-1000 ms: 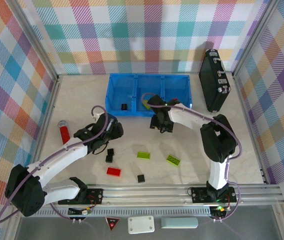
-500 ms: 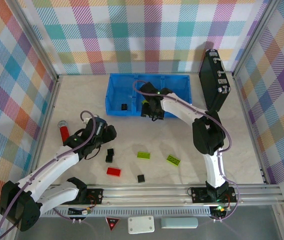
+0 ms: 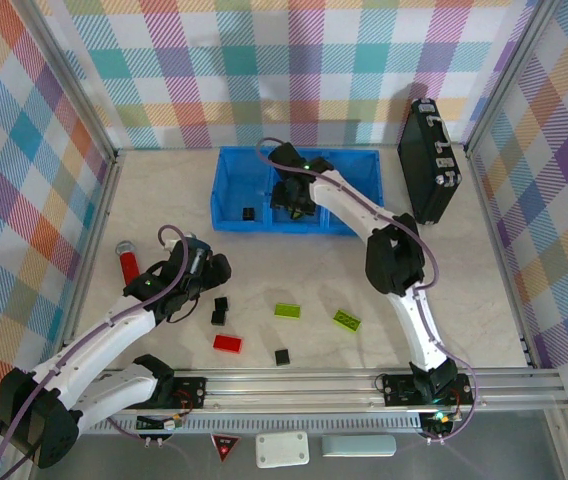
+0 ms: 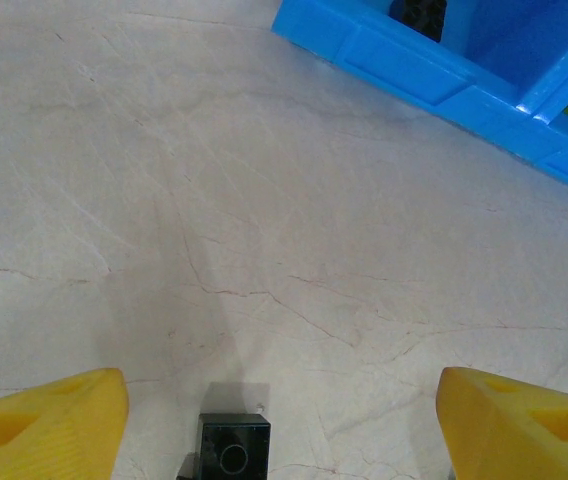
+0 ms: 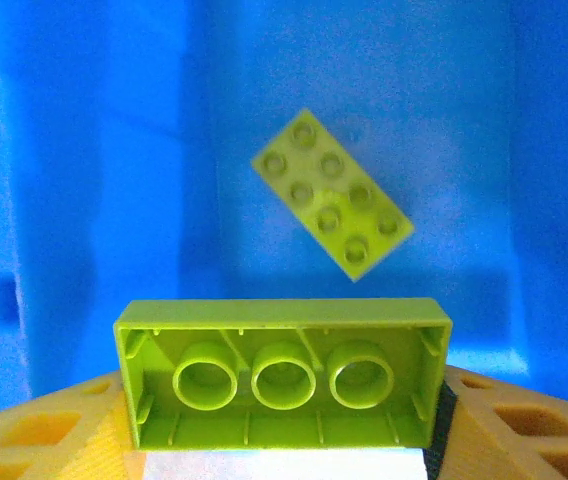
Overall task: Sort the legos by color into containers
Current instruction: Place the lego in the container.
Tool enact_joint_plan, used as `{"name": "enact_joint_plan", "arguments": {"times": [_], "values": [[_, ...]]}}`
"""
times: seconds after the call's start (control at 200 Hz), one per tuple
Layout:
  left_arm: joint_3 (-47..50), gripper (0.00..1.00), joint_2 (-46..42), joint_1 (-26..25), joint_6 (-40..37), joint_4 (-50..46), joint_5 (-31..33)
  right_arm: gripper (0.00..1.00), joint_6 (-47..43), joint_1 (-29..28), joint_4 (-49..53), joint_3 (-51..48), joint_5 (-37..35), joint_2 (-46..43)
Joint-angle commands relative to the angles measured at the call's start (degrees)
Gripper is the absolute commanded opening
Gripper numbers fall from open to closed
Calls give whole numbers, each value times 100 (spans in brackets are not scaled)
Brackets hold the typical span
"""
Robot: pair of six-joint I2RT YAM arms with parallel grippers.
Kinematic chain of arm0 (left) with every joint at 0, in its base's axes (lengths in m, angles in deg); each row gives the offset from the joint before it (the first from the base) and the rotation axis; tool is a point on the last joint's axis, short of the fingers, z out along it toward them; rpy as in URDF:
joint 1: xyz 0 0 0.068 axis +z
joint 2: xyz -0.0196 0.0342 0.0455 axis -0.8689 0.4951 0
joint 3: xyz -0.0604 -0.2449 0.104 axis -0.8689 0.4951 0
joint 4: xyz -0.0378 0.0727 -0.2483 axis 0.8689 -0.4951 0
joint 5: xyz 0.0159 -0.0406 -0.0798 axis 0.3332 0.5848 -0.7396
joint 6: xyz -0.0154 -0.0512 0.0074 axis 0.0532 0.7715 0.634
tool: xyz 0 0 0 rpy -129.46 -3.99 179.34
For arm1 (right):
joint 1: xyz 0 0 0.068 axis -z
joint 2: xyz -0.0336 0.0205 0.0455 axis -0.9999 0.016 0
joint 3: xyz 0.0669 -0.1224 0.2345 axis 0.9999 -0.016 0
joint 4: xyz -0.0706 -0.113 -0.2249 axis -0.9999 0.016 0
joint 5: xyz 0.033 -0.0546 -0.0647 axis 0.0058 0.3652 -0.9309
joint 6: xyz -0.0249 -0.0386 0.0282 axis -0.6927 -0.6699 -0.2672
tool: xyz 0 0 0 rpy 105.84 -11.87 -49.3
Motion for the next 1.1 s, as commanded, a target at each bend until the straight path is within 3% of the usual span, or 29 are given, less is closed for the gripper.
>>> {"name": "enact_joint_plan", "arguments": {"times": [0.0,0.57,1.095], "values": [[73,81,-123,77,116,-202,21,66,-47,77,219,622,-176,362],[90,81,-97,78,153,-193,81,67,-88,482,-178,1392,-401,1340],[108,82,-169,78,149,-246,78,74,-160,587,-349,1397,-256,1336]]}}
